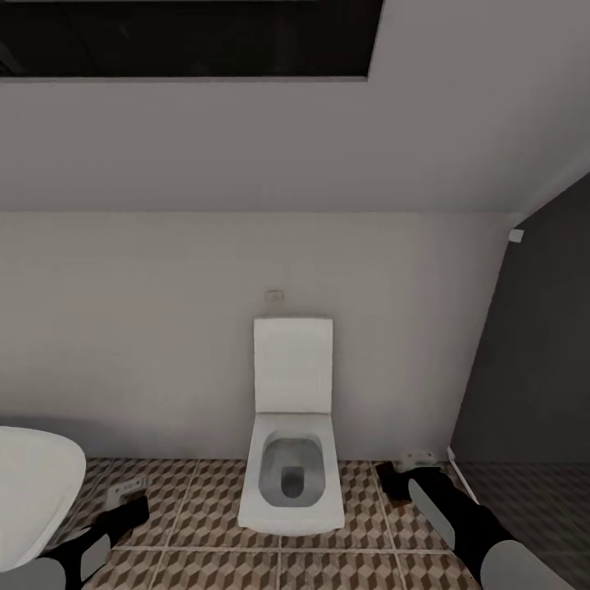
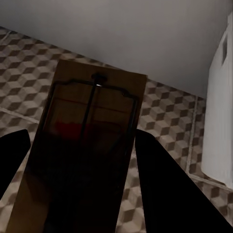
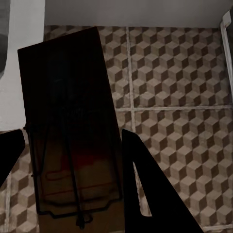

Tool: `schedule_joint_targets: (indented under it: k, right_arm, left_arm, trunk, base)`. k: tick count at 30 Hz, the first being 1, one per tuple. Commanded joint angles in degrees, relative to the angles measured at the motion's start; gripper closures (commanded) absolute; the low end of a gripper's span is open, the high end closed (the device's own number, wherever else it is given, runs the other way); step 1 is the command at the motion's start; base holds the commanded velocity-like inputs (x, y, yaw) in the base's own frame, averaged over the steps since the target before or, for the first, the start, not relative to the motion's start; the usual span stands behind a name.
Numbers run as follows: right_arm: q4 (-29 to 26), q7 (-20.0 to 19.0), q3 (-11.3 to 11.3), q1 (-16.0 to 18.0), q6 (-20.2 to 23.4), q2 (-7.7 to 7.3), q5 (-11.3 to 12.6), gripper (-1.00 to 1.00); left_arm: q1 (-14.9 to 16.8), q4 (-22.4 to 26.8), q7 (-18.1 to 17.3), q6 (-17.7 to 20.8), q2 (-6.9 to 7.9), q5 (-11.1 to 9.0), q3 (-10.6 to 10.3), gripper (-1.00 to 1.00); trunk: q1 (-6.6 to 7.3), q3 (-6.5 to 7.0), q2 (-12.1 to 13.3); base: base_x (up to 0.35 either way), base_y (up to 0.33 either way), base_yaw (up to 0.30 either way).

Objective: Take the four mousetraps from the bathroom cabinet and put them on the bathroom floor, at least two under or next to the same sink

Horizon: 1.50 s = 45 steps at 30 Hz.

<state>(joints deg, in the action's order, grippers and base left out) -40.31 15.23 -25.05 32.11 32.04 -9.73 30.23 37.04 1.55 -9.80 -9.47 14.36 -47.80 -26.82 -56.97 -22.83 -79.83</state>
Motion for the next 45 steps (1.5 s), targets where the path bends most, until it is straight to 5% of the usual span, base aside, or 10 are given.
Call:
schedule_joint_targets:
  k: [1, 18, 29, 45]
  right_arm:
    - [-0.07, 0.31, -0.11, 0.06, 0.03, -0.13, 0.55, 1.00]
    - [-0.03, -0.11, 0.27, 0.06, -1.17, -0.12, 0.44, 1.00]
    - [-0.03, -0.35, 0.01, 0.06, -1.19, -0.09, 0.28, 1.00]
    - [-0.03, -0.46, -0.09, 0.06, -1.12, -0.05, 0.16, 1.00]
  left_arm:
    - [0.05, -0.05, -0.28, -0.15, -0.12, -0.61, -0.45, 1.00]
    - [0.05, 0.05, -0.30, 0.09, -0.47, -0.76, -0.30, 1.00]
    - [0.05, -0.03, -0.14, 0.15, -2.78, -0.20, -0.22, 1.00]
    - [0.05, -0.11, -0.13, 0.16, -2.93, -0.71, -0.26, 1.00]
  trunk:
    - [0.00, -0.07, -0.04]
    - [0.00, -0.07, -0.04]
    - [-2.42, -2.04, -4.45]
    - [-5.93, -4.92, -10.87]
  base:
    - [0.000, 0.000, 0.000]
    - [0.000, 0.000, 0.000]
    - [0.000, 0.000, 0.000]
    - [0.000, 0.000, 0.000]
